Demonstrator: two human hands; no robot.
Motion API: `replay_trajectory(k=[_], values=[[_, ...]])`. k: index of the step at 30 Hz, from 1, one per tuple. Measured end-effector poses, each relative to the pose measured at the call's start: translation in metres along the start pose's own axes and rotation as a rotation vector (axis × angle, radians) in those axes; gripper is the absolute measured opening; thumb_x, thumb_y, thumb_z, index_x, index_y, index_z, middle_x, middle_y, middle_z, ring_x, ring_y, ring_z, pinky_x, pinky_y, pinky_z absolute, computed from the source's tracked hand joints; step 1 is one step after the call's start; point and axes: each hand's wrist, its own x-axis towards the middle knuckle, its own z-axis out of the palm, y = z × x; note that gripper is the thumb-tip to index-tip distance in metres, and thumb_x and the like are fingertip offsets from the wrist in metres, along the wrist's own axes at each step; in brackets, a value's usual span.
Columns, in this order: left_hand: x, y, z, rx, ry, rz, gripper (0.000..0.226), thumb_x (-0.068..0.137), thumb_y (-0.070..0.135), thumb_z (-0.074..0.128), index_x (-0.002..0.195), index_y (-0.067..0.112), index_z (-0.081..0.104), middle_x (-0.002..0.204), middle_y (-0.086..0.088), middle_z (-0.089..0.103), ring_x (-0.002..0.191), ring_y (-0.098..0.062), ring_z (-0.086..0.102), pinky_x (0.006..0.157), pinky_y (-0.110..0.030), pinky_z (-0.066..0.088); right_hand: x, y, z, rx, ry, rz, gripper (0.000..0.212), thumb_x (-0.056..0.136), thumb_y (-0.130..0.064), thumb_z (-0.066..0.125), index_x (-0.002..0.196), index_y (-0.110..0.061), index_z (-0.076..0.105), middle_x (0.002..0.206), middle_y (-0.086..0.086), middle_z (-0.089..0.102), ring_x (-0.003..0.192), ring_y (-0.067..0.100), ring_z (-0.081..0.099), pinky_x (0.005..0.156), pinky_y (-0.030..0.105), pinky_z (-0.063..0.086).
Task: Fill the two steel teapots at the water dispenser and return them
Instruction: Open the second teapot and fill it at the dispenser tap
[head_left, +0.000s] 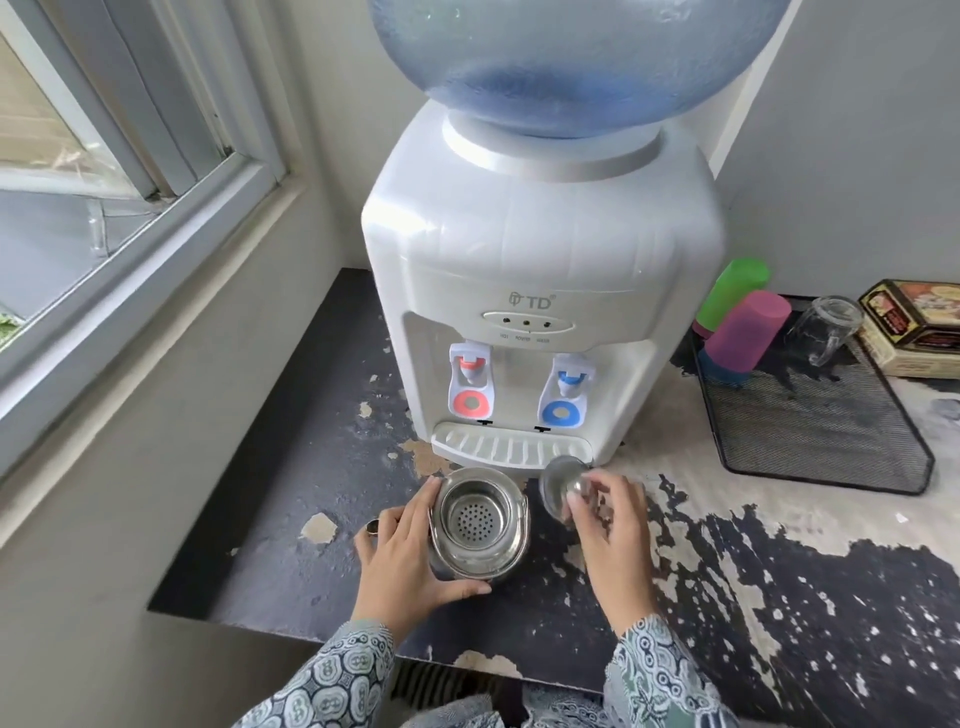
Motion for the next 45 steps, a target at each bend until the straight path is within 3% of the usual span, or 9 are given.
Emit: replay_trajectory(k=[3, 7, 22, 27, 30, 34, 37, 42, 45], values=[[0.001, 0.001, -0.002, 0.004, -0.023, -0.005, 0.130, 0.038, 0.094, 0.046, 0.147, 0.033, 0.006, 0.150, 0.025, 0.019, 0.120, -0.011, 0.031, 0.096, -0.034, 0.019, 0.002, -0.026, 0.021, 0.007, -0.199, -0.176, 0.028, 0.079, -0.026, 0.058, 0.103, -0.010, 0.058, 0.110, -0.004, 0.052, 0.099, -0.001, 0.050, 0.091, 0.002, 0.035], [0.003, -0.001, -0.004, 0.013, -0.038, 0.013, 0.129, 0.039, 0.093, 0.049, 0.147, 0.034, 0.008, 0.150, 0.025, 0.019, 0.119, -0.010, 0.032, 0.097, -0.037, 0.020, -0.005, -0.030, 0.047, -0.140, -0.363, -0.226, 0.027, 0.079, -0.032, 0.056, 0.103, -0.019, 0.056, 0.117, -0.010, 0.056, 0.104, 0.005, 0.054, 0.097, 0.028, 0.043], [0.005, -0.003, -0.010, 0.060, -0.078, 0.078, 0.122, 0.037, 0.090, 0.055, 0.138, 0.045, 0.002, 0.146, 0.025, 0.027, 0.111, -0.013, 0.038, 0.084, -0.034, 0.019, -0.022, -0.026, 0.060, -0.430, -0.244, -0.261, 0.031, 0.079, -0.039, 0.041, 0.107, -0.030, 0.050, 0.118, -0.014, 0.058, 0.108, 0.006, 0.056, 0.092, 0.035, 0.040], [0.008, -0.004, -0.015, 0.091, -0.107, 0.088, 0.112, 0.041, 0.085, 0.057, 0.138, 0.044, 0.020, 0.152, 0.023, 0.017, 0.116, -0.014, 0.035, 0.099, -0.045, 0.033, -0.024, -0.029, 0.063, -0.468, -0.216, -0.247, 0.031, 0.077, -0.039, 0.037, 0.104, -0.031, 0.050, 0.115, -0.014, 0.060, 0.109, 0.007, 0.056, 0.091, 0.039, 0.043], [0.012, -0.004, -0.022, 0.108, -0.159, 0.083, 0.107, 0.043, 0.081, 0.060, 0.137, 0.044, 0.024, 0.153, 0.022, 0.017, 0.118, -0.016, 0.037, 0.108, -0.056, 0.026, -0.025, -0.030, 0.064, -0.492, -0.221, -0.225, 0.030, 0.078, -0.038, 0.038, 0.106, -0.032, 0.048, 0.116, -0.015, 0.060, 0.112, 0.007, 0.055, 0.094, 0.043, 0.043], [0.015, 0.001, -0.025, 0.130, -0.213, 0.044, 0.100, 0.051, 0.068, 0.071, 0.136, 0.040, 0.026, 0.153, 0.018, 0.021, 0.126, -0.022, 0.037, 0.110, -0.064, 0.016, -0.027, -0.029, 0.062, -0.533, -0.252, -0.190, 0.028, 0.085, -0.036, 0.049, 0.112, -0.030, 0.049, 0.127, -0.014, 0.057, 0.128, 0.009, 0.044, 0.108, 0.056, 0.020], [0.014, 0.006, -0.029, 0.199, -0.215, 0.049, 0.100, 0.054, 0.069, 0.070, 0.138, 0.040, 0.023, 0.153, 0.017, 0.023, 0.131, -0.023, 0.036, 0.108, -0.069, 0.010, -0.031, -0.029, 0.063, -0.628, -0.246, -0.199, 0.028, 0.083, -0.040, 0.046, 0.110, -0.031, 0.046, 0.125, -0.014, 0.059, 0.132, 0.013, 0.041, 0.103, 0.065, 0.016], [0.017, 0.004, -0.036, 0.292, -0.212, 0.076, 0.100, 0.052, 0.075, 0.064, 0.136, 0.045, 0.020, 0.149, 0.023, 0.030, 0.132, -0.016, 0.039, 0.106, -0.072, 0.001, -0.028, -0.034, 0.065, -0.624, -0.321, -0.115, 0.032, 0.088, -0.039, 0.043, 0.118, -0.031, 0.038, 0.140, -0.016, 0.045, 0.142, 0.010, 0.013, 0.098, 0.067, -0.020], [0.019, 0.003, -0.039, 0.323, -0.219, 0.117, 0.100, 0.053, 0.078, 0.060, 0.138, 0.043, 0.019, 0.149, 0.022, 0.031, 0.131, -0.015, 0.041, 0.106, -0.073, -0.001, -0.027, -0.038, 0.061, -0.625, -0.311, -0.120, 0.036, 0.088, -0.041, 0.046, 0.122, -0.029, 0.041, 0.139, -0.016, 0.046, 0.142, 0.007, 0.015, 0.098, 0.069, -0.020]])
